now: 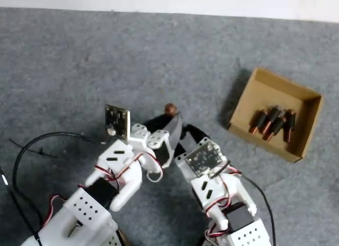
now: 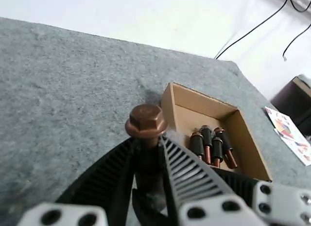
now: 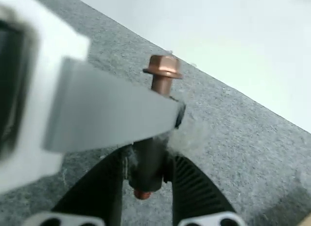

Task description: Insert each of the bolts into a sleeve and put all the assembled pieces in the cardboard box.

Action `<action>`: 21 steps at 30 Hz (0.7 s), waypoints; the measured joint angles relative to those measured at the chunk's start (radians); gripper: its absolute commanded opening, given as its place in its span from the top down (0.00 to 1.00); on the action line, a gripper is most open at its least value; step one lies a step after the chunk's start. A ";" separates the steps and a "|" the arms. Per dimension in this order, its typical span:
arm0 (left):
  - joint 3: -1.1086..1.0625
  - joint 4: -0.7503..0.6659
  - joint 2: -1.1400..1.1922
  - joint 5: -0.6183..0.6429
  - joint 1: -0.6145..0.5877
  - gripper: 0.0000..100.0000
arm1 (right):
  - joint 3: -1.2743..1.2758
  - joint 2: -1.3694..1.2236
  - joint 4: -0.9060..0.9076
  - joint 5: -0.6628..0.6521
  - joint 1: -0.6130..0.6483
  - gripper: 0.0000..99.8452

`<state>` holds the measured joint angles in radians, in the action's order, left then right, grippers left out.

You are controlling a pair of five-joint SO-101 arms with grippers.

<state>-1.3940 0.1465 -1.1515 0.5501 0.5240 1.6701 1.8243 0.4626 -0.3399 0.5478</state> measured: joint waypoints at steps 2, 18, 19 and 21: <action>-0.014 0.005 -0.002 -0.025 0.011 0.83 | 0.000 0.000 0.000 0.000 0.000 1.00; -0.048 0.021 0.012 0.204 -0.153 0.68 | 0.000 0.000 -0.003 -0.002 -0.087 1.00; -0.048 0.021 0.012 0.235 -0.181 0.68 | 0.000 0.000 -0.003 -0.002 -0.101 1.00; -0.048 0.021 0.012 0.278 -0.233 0.68 | 0.000 0.000 -0.003 -0.002 -0.135 1.00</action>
<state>-1.4415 0.1680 -1.1393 0.8278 0.2908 1.6701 1.8243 0.4595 -0.3414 0.4127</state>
